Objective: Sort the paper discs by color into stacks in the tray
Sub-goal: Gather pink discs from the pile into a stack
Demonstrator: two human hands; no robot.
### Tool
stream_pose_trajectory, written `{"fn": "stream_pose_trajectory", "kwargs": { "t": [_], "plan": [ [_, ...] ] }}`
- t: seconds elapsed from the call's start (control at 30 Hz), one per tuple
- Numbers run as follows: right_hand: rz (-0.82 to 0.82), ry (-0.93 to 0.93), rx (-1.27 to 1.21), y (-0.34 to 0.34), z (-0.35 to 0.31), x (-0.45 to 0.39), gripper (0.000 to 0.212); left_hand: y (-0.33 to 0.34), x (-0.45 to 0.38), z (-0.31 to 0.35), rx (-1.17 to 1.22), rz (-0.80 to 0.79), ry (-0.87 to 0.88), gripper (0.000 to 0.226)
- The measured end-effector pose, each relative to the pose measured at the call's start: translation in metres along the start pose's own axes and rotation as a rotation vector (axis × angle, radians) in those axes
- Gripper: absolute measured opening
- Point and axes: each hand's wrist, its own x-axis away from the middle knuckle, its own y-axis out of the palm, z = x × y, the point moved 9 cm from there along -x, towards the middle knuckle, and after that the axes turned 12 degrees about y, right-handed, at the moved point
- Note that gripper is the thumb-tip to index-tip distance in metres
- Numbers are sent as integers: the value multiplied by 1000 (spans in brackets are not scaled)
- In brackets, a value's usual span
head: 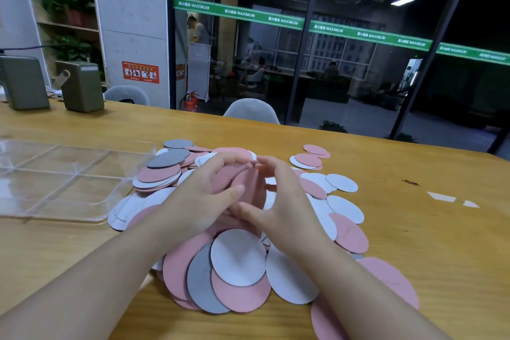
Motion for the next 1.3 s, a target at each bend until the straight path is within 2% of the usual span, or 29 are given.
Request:
{"fn": "stream_pose_trajectory", "kwargs": {
  "t": [0.07, 0.13, 0.33, 0.57, 0.7, 0.9, 1.03, 1.13, 1.3],
  "plan": [
    [-21, 6, -37, -1, 0, -1, 60, -6, -1, -1, -79, 0, -17, 52],
    [-17, 22, -40, -4, 4, -3, 55, -16, -2, -5, -91, 33, -80, 52],
    [-22, 100, 319, 0, 19, -3, 28, -44, -3, 0, -98, 151, -117, 54],
    [-24, 240, 487, 7, 16, 2, 43, -62, -3, -1, -160, 276, -119, 52],
    [-104, 281, 545, 18, 14, 2, 48, -67, -1, -6, -156, 326, -158, 53],
    [-153, 336, 476, 21, 15, 0, 39, -69, 1, -11, -187, 338, -191, 48],
    [-152, 322, 301, 17, 16, 1, 19, -72, 0, -12, -188, 354, -176, 49],
    [-155, 326, 177, 14, 19, 1, 12, -73, -1, -11, -163, 358, -153, 47],
    [-129, 256, 194, 6, 18, -3, 9, -70, -1, -10, -159, 343, -145, 47]
  ]
}}
